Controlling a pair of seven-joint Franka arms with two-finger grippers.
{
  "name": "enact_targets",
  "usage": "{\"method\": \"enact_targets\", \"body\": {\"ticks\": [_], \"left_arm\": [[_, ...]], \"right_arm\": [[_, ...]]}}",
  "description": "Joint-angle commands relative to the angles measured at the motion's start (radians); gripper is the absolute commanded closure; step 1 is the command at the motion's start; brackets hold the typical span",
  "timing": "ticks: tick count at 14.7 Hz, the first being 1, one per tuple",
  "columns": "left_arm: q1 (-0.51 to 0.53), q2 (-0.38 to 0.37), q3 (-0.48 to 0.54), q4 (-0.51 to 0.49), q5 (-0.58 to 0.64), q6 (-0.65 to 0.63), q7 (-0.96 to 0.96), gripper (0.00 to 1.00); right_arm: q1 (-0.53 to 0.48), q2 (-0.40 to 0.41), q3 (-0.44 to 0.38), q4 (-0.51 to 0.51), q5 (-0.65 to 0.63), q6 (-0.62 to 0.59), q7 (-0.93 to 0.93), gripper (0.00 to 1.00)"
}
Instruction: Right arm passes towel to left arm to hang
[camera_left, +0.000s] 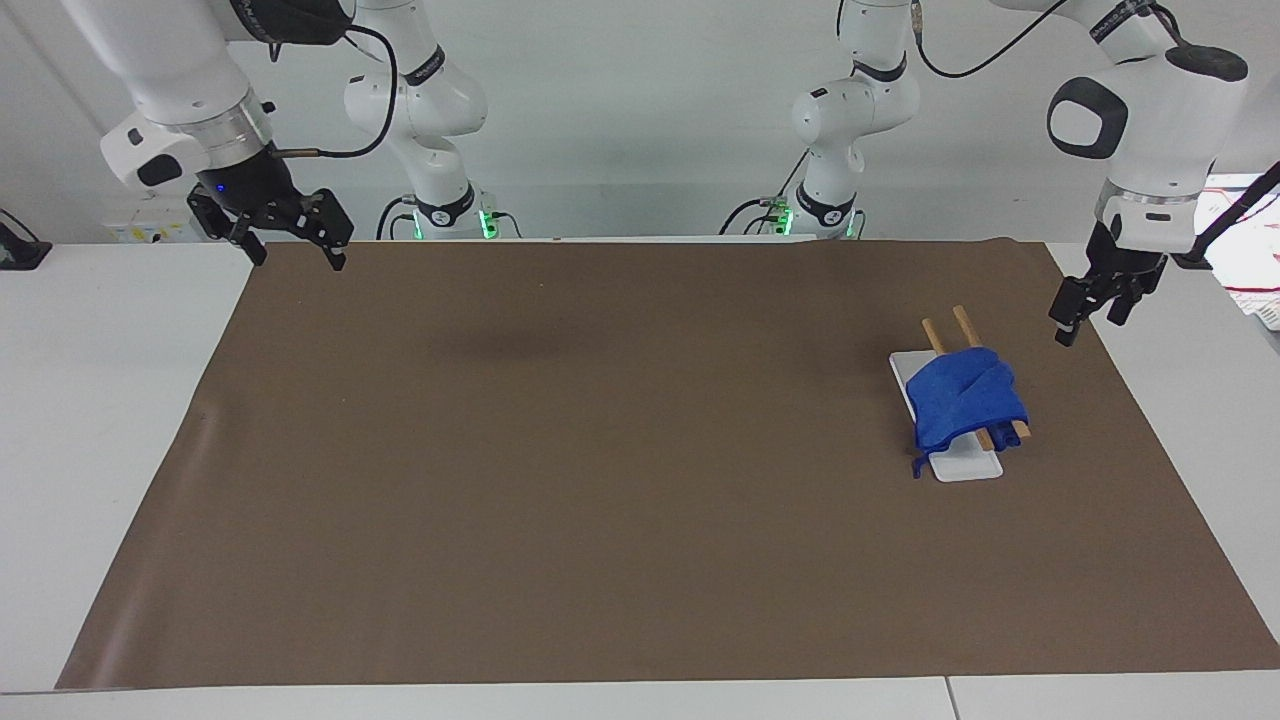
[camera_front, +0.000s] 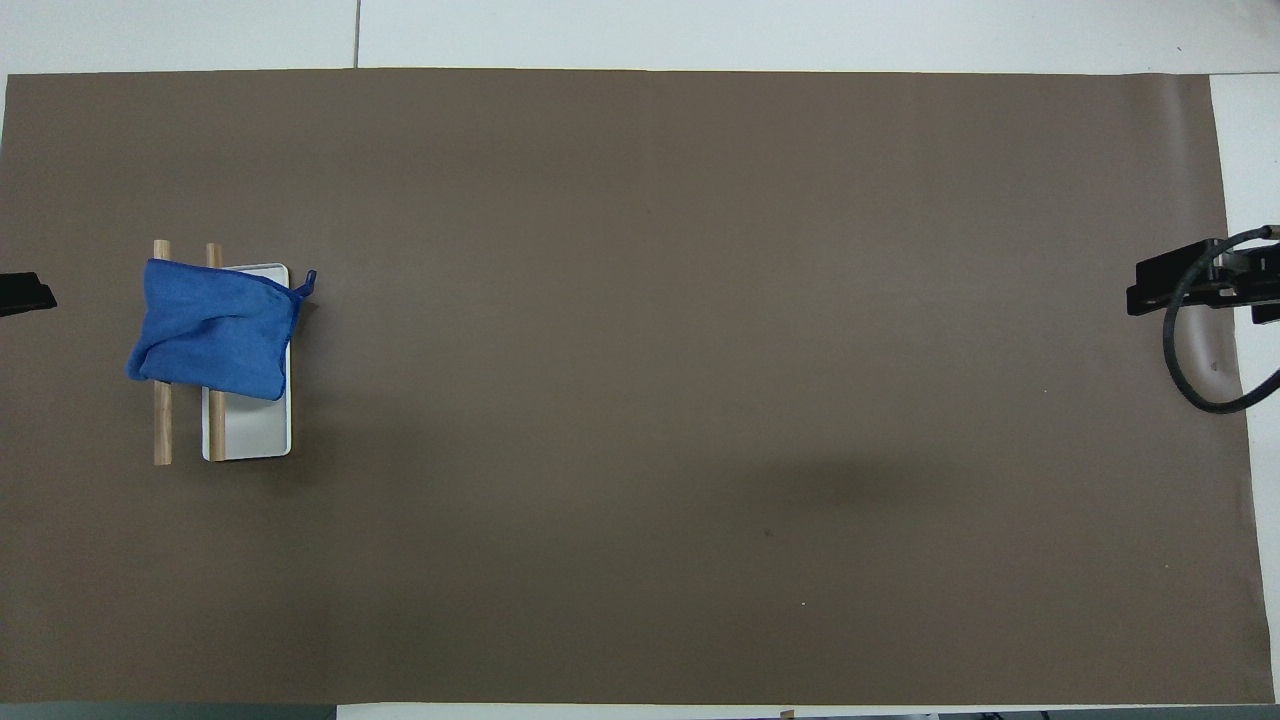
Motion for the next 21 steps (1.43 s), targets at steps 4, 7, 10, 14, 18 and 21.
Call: {"method": "enact_targets", "body": {"ticks": [4,7,10,14,18,21], "left_arm": [[-0.146,0.05,-0.004,0.159,-0.03,-0.262,0.007,0.0],[-0.211,0.082,-0.004,0.239,-0.039,-0.378,0.007,0.0],[-0.251,0.12,-0.005,0.338,-0.053,-0.5,0.001,0.0],[-0.251,0.139,-0.002,0.383,-0.114,-0.558,-0.002,0.0],[-0.257,0.117,0.001,0.325,-0.103,-0.551,-0.016,0.0],[-0.257,0.1,0.001,0.297,-0.091,-0.557,-0.048,0.0]], "right_arm": [[-0.003,-0.011,0.002,-0.005,-0.012,-0.006,-0.024,0.0],[-0.008,-0.011,0.002,-0.005,-0.012,-0.007,-0.024,0.0],[-0.008,-0.011,0.002,-0.005,-0.012,-0.007,-0.024,0.0],[-0.009,-0.011,0.002,-0.005,-0.01,-0.006,-0.024,0.0],[-0.011,-0.011,0.002,-0.006,-0.006,-0.006,-0.023,0.0],[-0.014,-0.013,0.002,-0.006,-0.004,-0.006,-0.024,0.0]]}}
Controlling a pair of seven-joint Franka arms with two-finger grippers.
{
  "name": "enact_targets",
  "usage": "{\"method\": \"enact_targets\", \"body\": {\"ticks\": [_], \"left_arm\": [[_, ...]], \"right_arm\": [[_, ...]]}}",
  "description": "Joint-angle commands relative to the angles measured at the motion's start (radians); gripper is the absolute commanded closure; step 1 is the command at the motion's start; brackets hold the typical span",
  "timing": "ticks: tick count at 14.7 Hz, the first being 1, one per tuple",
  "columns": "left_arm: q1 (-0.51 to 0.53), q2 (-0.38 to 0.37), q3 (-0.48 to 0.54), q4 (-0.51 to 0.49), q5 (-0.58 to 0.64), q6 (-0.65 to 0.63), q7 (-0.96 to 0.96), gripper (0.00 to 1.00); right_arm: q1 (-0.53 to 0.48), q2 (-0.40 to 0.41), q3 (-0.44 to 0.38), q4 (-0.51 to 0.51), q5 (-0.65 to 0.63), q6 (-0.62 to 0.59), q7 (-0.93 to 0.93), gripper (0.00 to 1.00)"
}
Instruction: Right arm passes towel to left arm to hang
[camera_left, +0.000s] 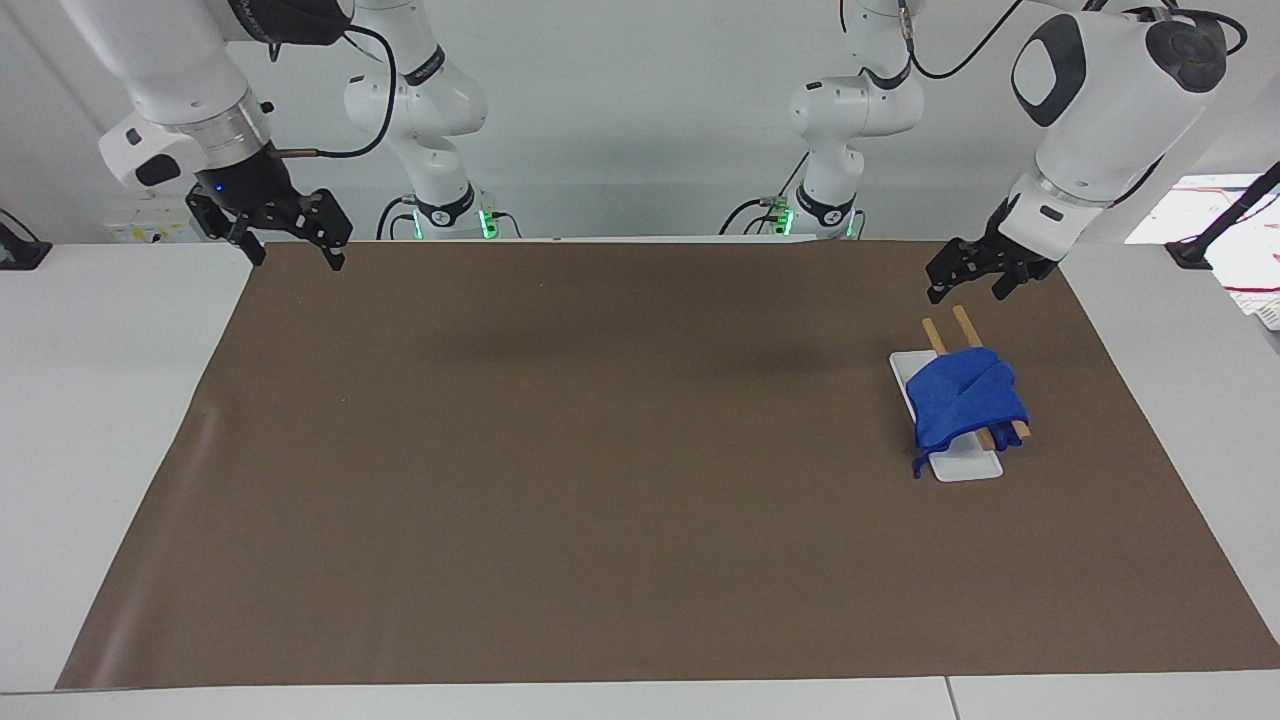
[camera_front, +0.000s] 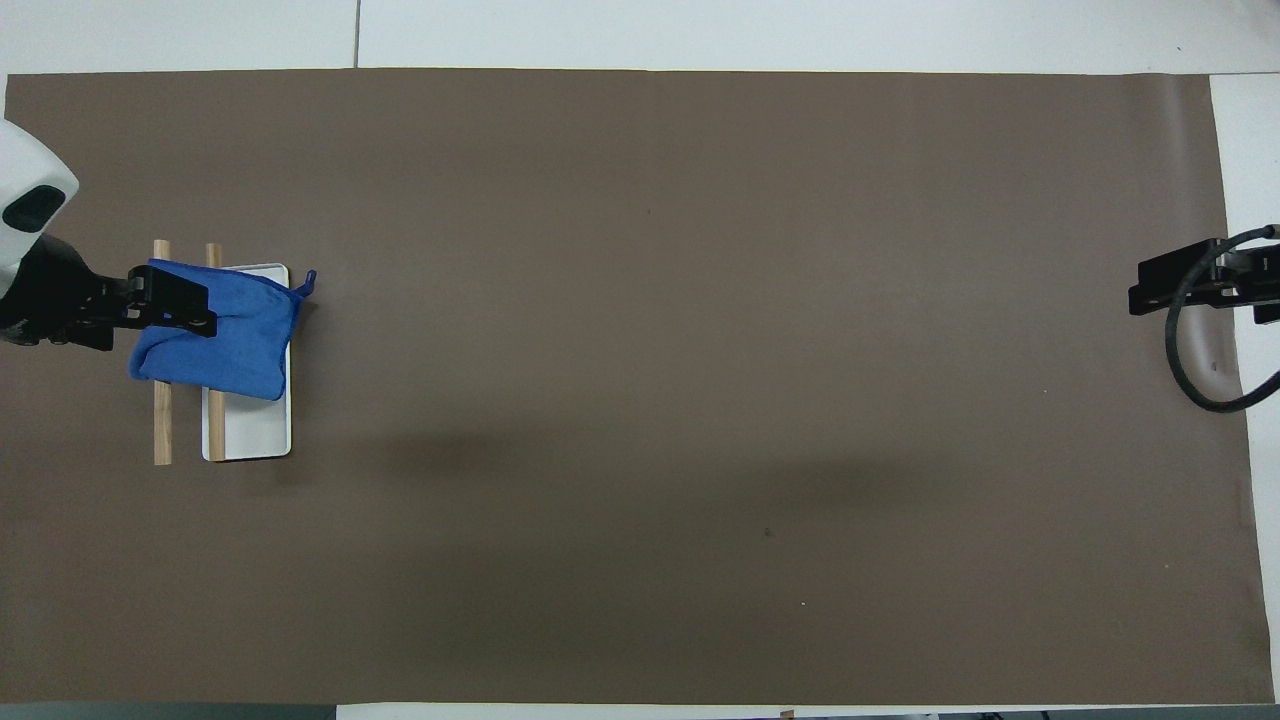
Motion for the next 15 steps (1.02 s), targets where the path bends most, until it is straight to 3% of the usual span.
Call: {"method": "enact_targets", "body": {"ticks": [1,15], "left_arm": [[-0.011,-0.033,0.013,-0.054,0.021,-0.001,-0.033,0.0],[0.001,-0.033,0.013,-0.039,0.058,0.012,-0.014,0.0]], "right_arm": [[-0.012,-0.011,0.004,-0.006,-0.004,-0.006,-0.024,0.0],[-0.012,-0.013,0.004,-0.006,-0.004,-0.006,-0.022,0.0]]}}
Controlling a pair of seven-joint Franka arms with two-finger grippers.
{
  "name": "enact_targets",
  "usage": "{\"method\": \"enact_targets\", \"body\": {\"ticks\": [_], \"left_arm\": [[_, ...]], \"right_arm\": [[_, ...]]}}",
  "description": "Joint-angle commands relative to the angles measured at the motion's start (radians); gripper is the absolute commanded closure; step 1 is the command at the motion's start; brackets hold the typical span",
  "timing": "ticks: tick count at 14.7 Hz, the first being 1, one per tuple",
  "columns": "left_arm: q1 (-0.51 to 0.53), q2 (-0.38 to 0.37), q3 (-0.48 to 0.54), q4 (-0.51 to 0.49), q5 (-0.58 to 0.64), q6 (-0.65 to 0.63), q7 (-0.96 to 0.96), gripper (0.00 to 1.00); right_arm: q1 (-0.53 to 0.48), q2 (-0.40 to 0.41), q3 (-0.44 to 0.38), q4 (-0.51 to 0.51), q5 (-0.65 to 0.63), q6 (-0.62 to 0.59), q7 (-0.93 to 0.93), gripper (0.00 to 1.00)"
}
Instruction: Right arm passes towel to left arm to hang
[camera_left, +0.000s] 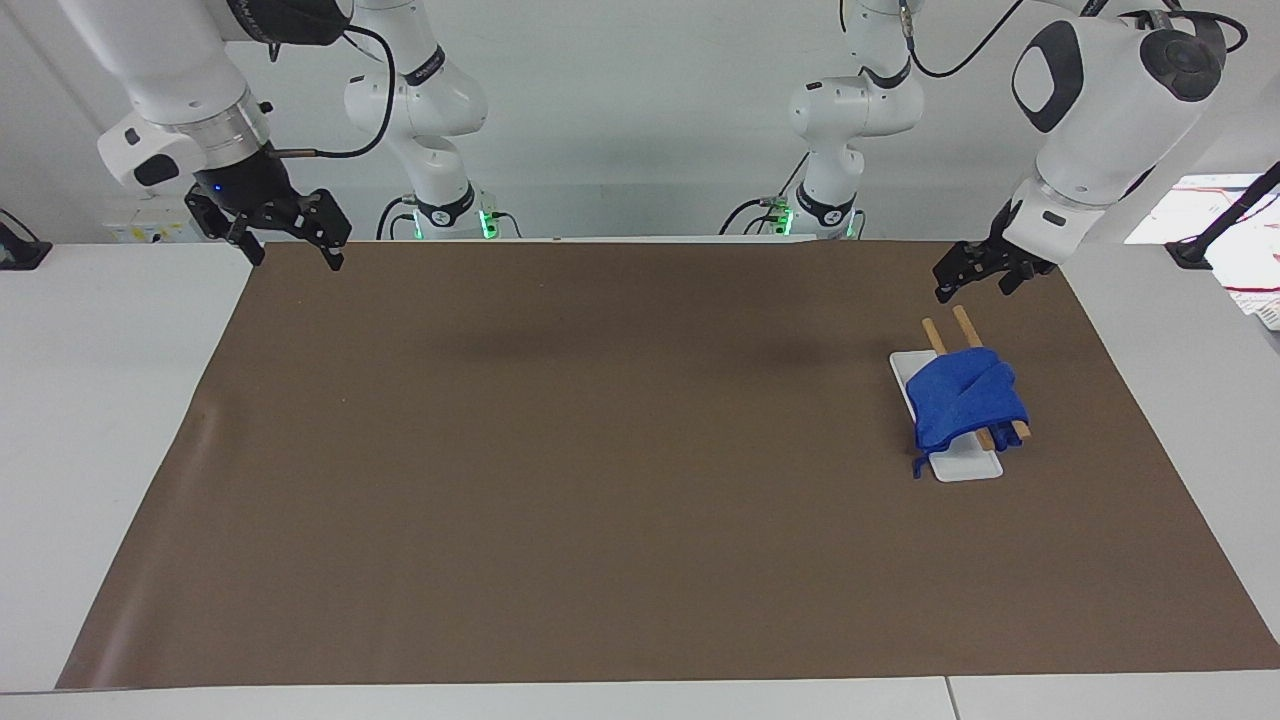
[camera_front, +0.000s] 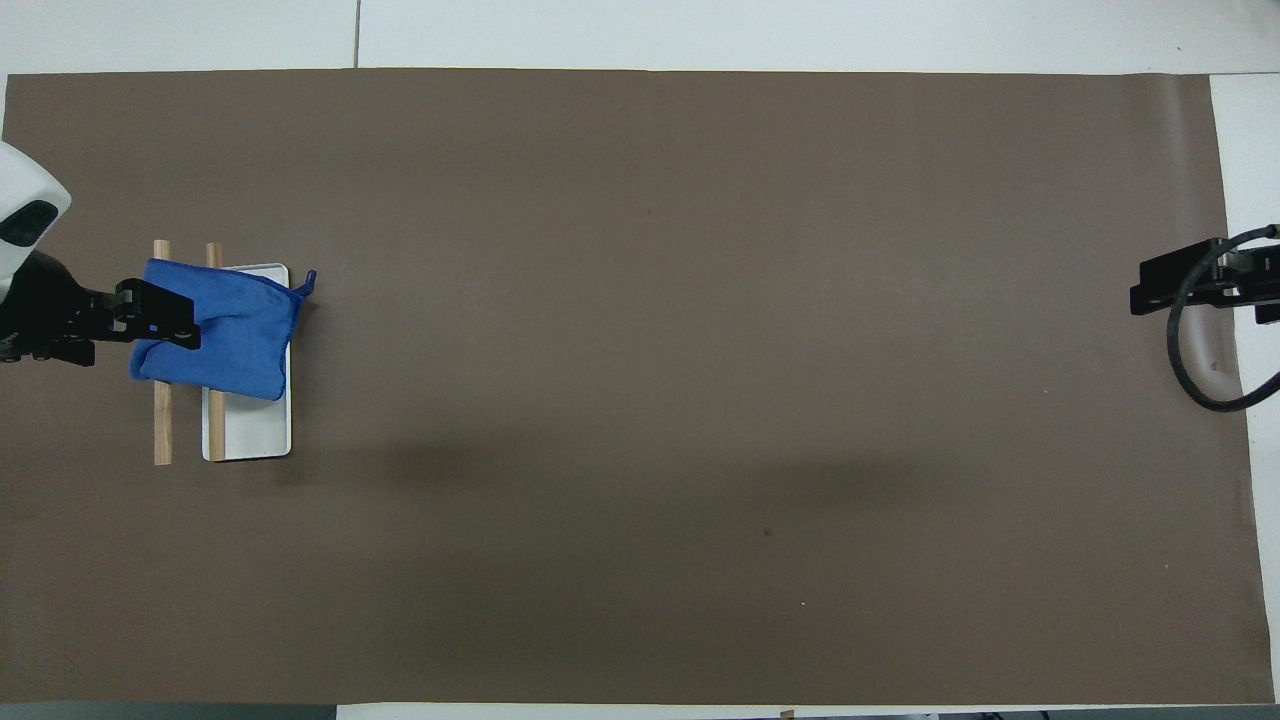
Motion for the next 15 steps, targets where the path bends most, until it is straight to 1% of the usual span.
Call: {"method": "enact_targets", "body": {"ticks": [1,3,9,15], "left_arm": [[-0.004,-0.013,0.005,-0.007,0.017,0.006,0.018,0.0],[-0.004,-0.015,0.005,-0.005,0.027,0.003,0.052,0.0],[-0.005,-0.019,0.003,-0.008,0.027,0.0,0.061,0.0],[-0.004,-0.018,0.005,-0.007,0.027,0.02,0.135,0.0]], "right_arm": [[-0.012,-0.011,0.005,-0.006,-0.004,-0.006,-0.022,0.0],[-0.012,-0.011,0.003,-0.003,-0.003,-0.007,-0.021,0.0],[-0.012,-0.013,0.003,-0.005,-0.003,-0.001,-0.018,0.0],[-0.012,-0.013,0.003,-0.005,-0.003,-0.001,-0.021,0.0]]}}
